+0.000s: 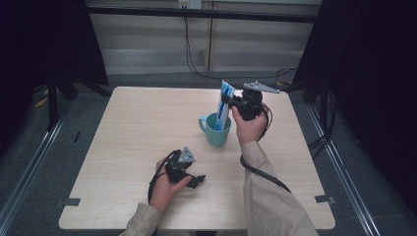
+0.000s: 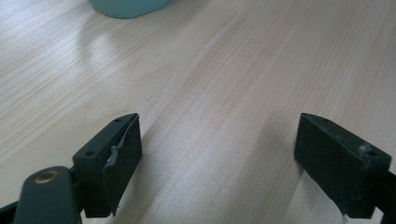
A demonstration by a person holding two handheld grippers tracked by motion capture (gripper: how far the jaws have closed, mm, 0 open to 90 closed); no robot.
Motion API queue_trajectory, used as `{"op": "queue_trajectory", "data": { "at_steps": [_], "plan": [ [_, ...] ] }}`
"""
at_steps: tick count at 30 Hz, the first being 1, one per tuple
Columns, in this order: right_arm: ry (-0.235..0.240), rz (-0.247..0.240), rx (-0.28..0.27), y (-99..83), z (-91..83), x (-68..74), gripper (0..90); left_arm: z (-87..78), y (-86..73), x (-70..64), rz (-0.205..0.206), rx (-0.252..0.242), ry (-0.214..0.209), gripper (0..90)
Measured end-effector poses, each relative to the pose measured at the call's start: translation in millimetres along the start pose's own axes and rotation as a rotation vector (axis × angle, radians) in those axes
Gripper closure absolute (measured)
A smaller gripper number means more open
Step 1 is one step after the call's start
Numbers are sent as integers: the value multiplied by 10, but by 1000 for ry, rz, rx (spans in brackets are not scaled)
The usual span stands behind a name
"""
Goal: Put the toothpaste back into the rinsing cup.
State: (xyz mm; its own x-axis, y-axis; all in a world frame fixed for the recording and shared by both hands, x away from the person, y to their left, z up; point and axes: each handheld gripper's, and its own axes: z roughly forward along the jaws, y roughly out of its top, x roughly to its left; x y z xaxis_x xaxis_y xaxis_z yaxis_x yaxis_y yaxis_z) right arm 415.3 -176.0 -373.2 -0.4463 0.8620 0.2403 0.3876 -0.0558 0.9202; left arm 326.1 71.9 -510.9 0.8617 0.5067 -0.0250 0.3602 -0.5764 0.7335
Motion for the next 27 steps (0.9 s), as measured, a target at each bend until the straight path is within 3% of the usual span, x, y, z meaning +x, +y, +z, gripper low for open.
{"op": "queue_trajectory", "data": {
  "at_steps": [27],
  "plan": [
    [-8, 25, 23, -214, 34, -78, 762, 2, -2, -8, -4, -3, -1, 150]
  ]
}}
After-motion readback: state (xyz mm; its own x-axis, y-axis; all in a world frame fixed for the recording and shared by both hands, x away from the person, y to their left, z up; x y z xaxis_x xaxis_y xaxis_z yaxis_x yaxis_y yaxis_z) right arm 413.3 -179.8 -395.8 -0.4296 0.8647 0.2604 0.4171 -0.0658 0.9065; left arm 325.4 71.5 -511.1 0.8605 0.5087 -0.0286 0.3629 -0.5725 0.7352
